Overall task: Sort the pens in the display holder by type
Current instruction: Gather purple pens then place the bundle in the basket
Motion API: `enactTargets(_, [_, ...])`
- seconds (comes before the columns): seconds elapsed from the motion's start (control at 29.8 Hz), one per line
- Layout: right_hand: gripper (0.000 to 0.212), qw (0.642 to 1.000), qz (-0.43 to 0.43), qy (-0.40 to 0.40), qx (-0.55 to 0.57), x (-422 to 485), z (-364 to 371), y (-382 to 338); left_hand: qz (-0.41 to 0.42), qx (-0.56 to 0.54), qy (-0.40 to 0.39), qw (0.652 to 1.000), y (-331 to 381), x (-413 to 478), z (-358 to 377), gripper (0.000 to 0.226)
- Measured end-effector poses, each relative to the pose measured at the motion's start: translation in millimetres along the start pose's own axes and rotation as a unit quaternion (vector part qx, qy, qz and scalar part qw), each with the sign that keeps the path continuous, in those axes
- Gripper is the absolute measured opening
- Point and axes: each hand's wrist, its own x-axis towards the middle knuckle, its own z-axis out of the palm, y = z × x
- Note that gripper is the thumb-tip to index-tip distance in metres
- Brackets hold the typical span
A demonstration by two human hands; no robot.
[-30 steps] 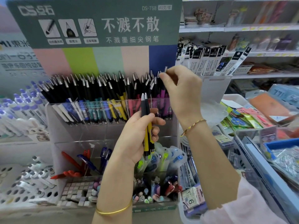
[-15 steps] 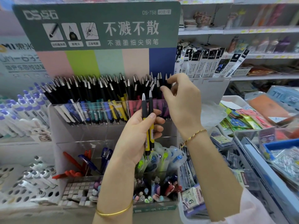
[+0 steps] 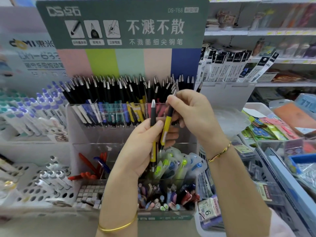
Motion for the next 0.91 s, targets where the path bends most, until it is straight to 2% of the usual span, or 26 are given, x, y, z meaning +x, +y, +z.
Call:
enactTargets(0.17, [0.021, 0.994, -0.047, 0.069, 0.066, 6, 16, -15, 0.045, 0.076, 0.168, 0.982, 4, -2, -29, 0.022])
enactTargets(0.3, [0.011, 0.991, -0.094, 0.088, 0.047, 16, 33, -31, 0.060, 0.082, 0.215, 0.971, 9, -4, -42, 0.014])
enactTargets(0.37, [0.003, 0.990, -0.110, 0.086, 0.032, 21, 42, -35, 0.038, 0.054, 0.225, 0.972, 10, -2, -44, 0.009])
enactTargets(0.57, [0.006, 0.982, -0.164, 0.085, -0.040, 29, 63, -45, 0.022, -0.058, 0.219, 0.974, 16, -5, -46, 0.018])
enactTargets(0.67, [0.004, 0.972, -0.192, 0.109, -0.073, 36, 68, -45, 0.030, -0.040, 0.206, 0.977, 16, -6, -52, 0.021])
enactTargets(0.91, [0.026, 0.947, -0.160, 0.041, -0.276, 43, 81, -43, 0.067, 0.007, 0.165, 0.984, 10, -6, -60, 0.022])
